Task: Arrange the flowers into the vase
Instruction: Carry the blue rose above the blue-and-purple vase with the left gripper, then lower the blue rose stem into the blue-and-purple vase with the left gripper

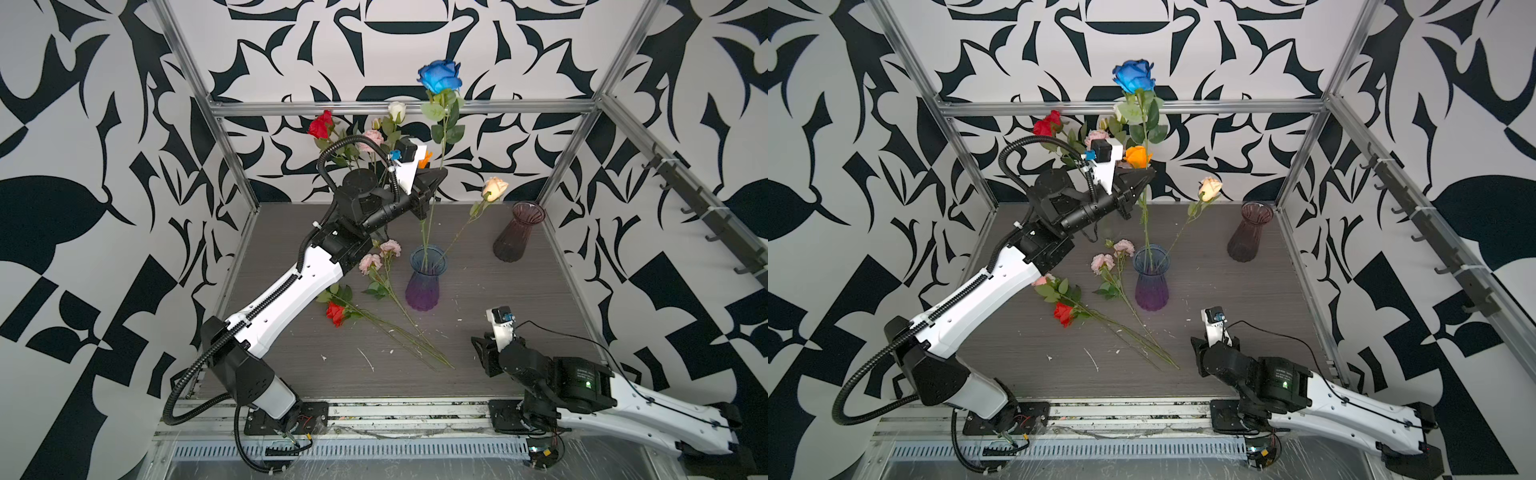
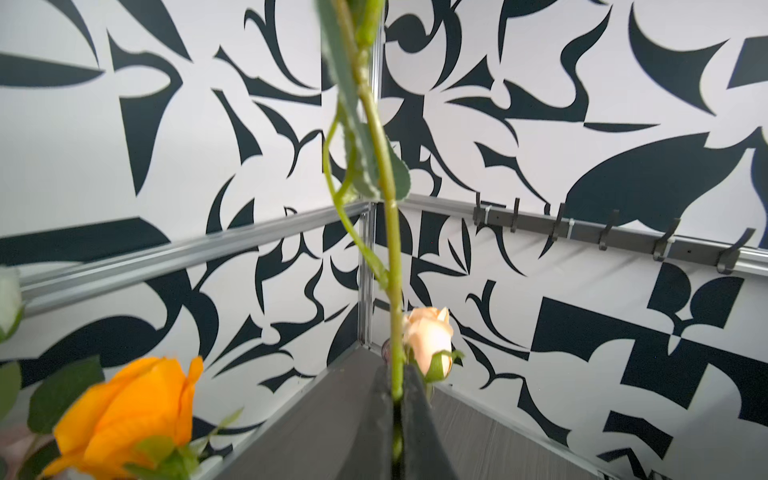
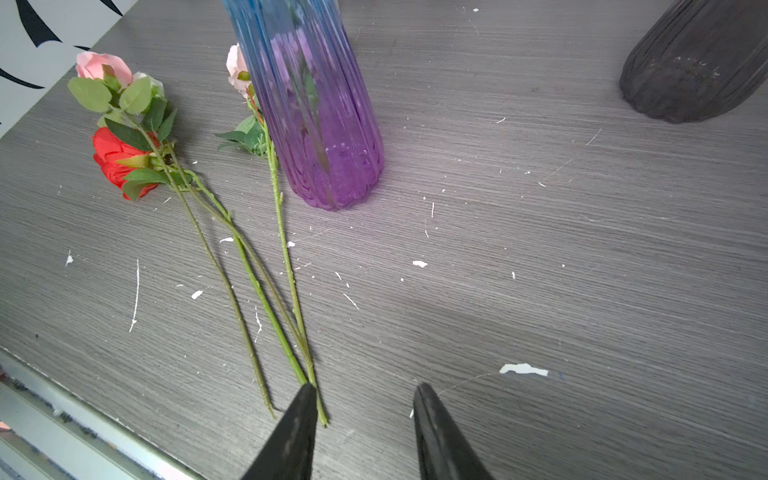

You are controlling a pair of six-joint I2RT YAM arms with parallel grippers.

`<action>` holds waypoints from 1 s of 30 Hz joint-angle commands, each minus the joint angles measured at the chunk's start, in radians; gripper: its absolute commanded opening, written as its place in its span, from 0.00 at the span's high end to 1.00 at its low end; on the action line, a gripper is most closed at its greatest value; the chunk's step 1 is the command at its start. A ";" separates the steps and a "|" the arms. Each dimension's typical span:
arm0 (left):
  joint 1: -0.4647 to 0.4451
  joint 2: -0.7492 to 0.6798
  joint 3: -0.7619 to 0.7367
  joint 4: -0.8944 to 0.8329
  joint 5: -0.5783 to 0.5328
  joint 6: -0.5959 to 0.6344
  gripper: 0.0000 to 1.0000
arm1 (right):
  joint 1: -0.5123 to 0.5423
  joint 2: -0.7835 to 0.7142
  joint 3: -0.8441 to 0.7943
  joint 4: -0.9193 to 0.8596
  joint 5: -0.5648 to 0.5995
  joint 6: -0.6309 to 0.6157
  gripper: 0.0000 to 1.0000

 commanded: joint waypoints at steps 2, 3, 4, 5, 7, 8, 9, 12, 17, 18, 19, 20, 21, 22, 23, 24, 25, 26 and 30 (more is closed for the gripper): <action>-0.002 -0.065 -0.089 0.070 -0.031 -0.059 0.94 | 0.001 0.018 0.013 0.026 0.008 -0.016 0.58; -0.002 -0.073 -0.109 0.073 -0.032 -0.064 0.94 | 0.001 0.022 0.014 0.027 0.007 -0.018 0.58; -0.004 -0.079 -0.125 0.074 -0.033 -0.067 0.94 | 0.001 0.025 0.015 0.027 0.007 -0.017 0.58; -0.004 -0.084 -0.139 0.073 -0.034 -0.071 0.94 | 0.001 0.028 0.016 0.029 0.007 -0.019 0.58; -0.007 -0.088 -0.163 0.073 -0.030 -0.081 0.94 | 0.002 0.034 0.016 0.029 0.004 -0.019 0.58; -0.008 -0.088 -0.174 0.068 -0.027 -0.084 0.94 | 0.001 0.036 0.017 0.031 0.004 -0.019 0.58; -0.010 -0.087 -0.180 0.061 -0.024 -0.086 0.94 | 0.001 0.039 0.017 0.033 0.005 -0.021 0.58; -0.011 -0.082 -0.190 0.045 -0.013 -0.103 0.71 | 0.001 0.043 0.017 0.032 0.004 -0.021 0.58; -0.011 -0.060 -0.132 -0.075 0.012 -0.102 0.27 | 0.001 0.044 0.017 0.033 0.004 -0.021 0.58; -0.011 -0.054 -0.105 -0.130 0.012 -0.093 0.25 | 0.001 0.045 0.017 0.032 0.004 -0.021 0.58; -0.011 -0.048 -0.082 -0.179 0.017 -0.084 0.24 | 0.001 0.044 0.017 0.033 0.003 -0.020 0.58; -0.012 -0.042 -0.058 -0.229 0.025 -0.070 0.24 | 0.001 0.045 0.017 0.033 0.004 -0.020 0.58; -0.011 -0.041 -0.041 -0.276 0.033 -0.058 0.24 | 0.001 0.045 0.016 0.032 0.004 -0.021 0.58; -0.011 -0.042 -0.034 -0.307 0.035 -0.051 0.23 | 0.001 0.047 0.017 0.032 0.003 -0.020 0.58; -0.011 -0.046 -0.030 -0.335 0.034 -0.041 0.22 | 0.001 0.047 0.017 0.034 0.003 -0.021 0.58; -0.011 -0.052 -0.030 -0.357 0.032 -0.028 0.22 | 0.001 0.048 0.017 0.033 0.002 -0.020 0.58; -0.010 -0.055 -0.030 -0.373 0.031 -0.015 0.23 | 0.001 0.050 0.017 0.035 0.002 -0.022 0.58; -0.010 -0.057 -0.027 -0.393 0.031 0.001 0.25 | 0.002 0.051 0.019 0.036 0.001 -0.022 0.58; -0.010 -0.049 0.009 -0.447 0.038 0.044 0.32 | 0.001 0.057 0.018 0.037 -0.003 -0.023 0.58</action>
